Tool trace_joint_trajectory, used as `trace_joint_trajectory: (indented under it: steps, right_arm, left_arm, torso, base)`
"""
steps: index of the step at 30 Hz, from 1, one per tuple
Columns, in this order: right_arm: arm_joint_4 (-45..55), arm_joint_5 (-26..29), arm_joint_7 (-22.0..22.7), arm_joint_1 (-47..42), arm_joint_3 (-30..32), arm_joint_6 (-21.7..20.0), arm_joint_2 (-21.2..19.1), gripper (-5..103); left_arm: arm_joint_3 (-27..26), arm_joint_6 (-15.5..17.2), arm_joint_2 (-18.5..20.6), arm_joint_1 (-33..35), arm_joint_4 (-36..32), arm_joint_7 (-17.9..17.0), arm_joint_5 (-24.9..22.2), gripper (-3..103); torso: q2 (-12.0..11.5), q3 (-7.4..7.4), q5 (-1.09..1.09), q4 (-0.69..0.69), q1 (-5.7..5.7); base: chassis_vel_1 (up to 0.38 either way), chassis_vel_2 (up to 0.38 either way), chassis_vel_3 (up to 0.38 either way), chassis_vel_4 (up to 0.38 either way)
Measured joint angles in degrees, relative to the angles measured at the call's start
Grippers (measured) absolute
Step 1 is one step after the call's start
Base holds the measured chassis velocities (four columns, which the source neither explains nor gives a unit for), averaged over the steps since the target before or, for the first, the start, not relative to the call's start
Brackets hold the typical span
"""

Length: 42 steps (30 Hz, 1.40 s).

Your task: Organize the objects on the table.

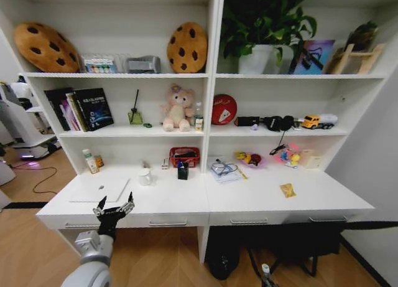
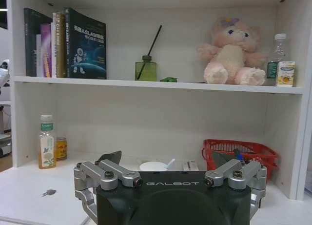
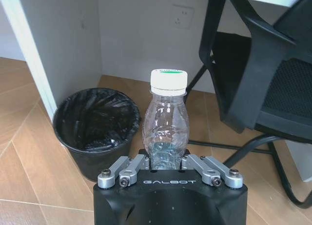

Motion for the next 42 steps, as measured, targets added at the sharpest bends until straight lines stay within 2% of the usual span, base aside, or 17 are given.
trace_joint_trajectory:
  steps: [4, 10, 20, 22, 27, 29, 30, 33, 34, 37, 42]
  right_arm:
    - [-0.1, -0.3, 0.3, 0.8, -1.4, -0.7, 0.0, 24]
    - [-0.4, -0.3, 0.5, 1.4, -3.7, -0.8, -0.2, 24]
    - [-3.7, -2.5, 0.7, 3.8, -6.1, 0.0, 0.2, 24]
    - [-9.9, -4.9, 1.8, 8.3, -8.3, 1.9, 0.4, 24]
    - [-17.3, -7.2, 2.1, 13.1, -9.3, 4.5, 1.3, 24]
    - [-22.9, -8.3, 1.9, 16.4, -9.6, 7.5, 1.9, 24]
    - [-22.9, -8.3, 1.9, 16.4, -9.6, 7.5, 1.9, 24]
    - [-29.4, -11.0, 0.7, 21.2, -9.7, 12.5, 2.4, 24]
    - [-29.4, -11.0, 0.7, 21.2, -9.7, 12.5, 2.4, 24]
    - [-34.5, -13.8, -0.1, 26.1, -10.0, 16.9, 3.1, 24]
    - [-34.9, -15.7, -2.4, 28.7, -10.3, 18.0, 4.1, 22]
  left_arm:
    - [0.0, 0.0, 0.0, 0.0, 0.0, 0.0, 0.0, 100]
    - [0.0, 0.0, 0.0, 0.0, 0.0, 0.0, 0.0, 100]
    - [0.0, 0.0, 0.0, 0.0, 0.0, 0.0, 0.0, 100]
    - [0.0, 0.0, 0.0, 0.0, 0.0, 0.0, 0.0, 100]
    - [0.0, 0.0, 0.0, 0.0, 0.0, 0.0, 0.0, 100]
    - [0.0, 0.0, 0.0, 0.0, 0.0, -0.1, 0.0, 100]
    - [0.0, 0.0, 0.0, 0.0, 0.0, -0.1, 0.0, 100]
    - [0.0, 0.0, 0.0, 0.0, 0.0, 0.0, 0.0, 100]
    - [0.0, 0.0, 0.0, 0.0, 0.0, 0.0, 0.0, 100]
    - [0.0, 0.0, 0.0, 0.0, 0.0, 0.0, 0.0, 100]
    - [0.0, 0.0, 0.0, 0.0, 0.0, 0.0, 0.0, 100]
  torso:
    - [0.0, 0.01, 0.03, -0.02, 0.02]
    - [0.0, 0.0, 0.02, 0.03, 0.01]
    - [0.0, 0.0, 0.02, 0.0, -0.01]
    - [0.0, 0.01, 0.02, 0.0, 0.03]
    - [0.0, 0.02, 0.02, 0.01, 0.07]
    - [0.0, 0.01, 0.05, 0.03, 0.04]
    - [0.0, 0.01, 0.05, 0.03, 0.04]
    - [0.0, 0.0, 0.0, -0.02, -0.02]
    - [0.0, 0.0, 0.0, -0.02, -0.02]
    - [0.0, 0.0, 0.01, 0.02, -0.02]
    - [0.0, 0.0, 0.01, 0.01, 0.01]
  base:
    - [-0.008, -0.055, 0.039, 0.003]
    - [0.028, 0.068, -0.005, -0.053]
    - [-0.092, 0.089, 0.079, -0.075]
    - [-0.173, 0.145, 0.156, -0.133]
    - [-0.079, 0.097, 0.078, -0.062]
    - [-0.009, 0.034, 0.014, 0.002]
    - [0.0, 0.0, 0.0, 0.0]
    - [0.0, 0.0, 0.0, 0.0]
    - [0.0, 0.0, 0.0, 0.0]
    - [0.016, -0.037, -0.011, 0.012]
    - [0.0, 0.0, 0.0, 0.0]
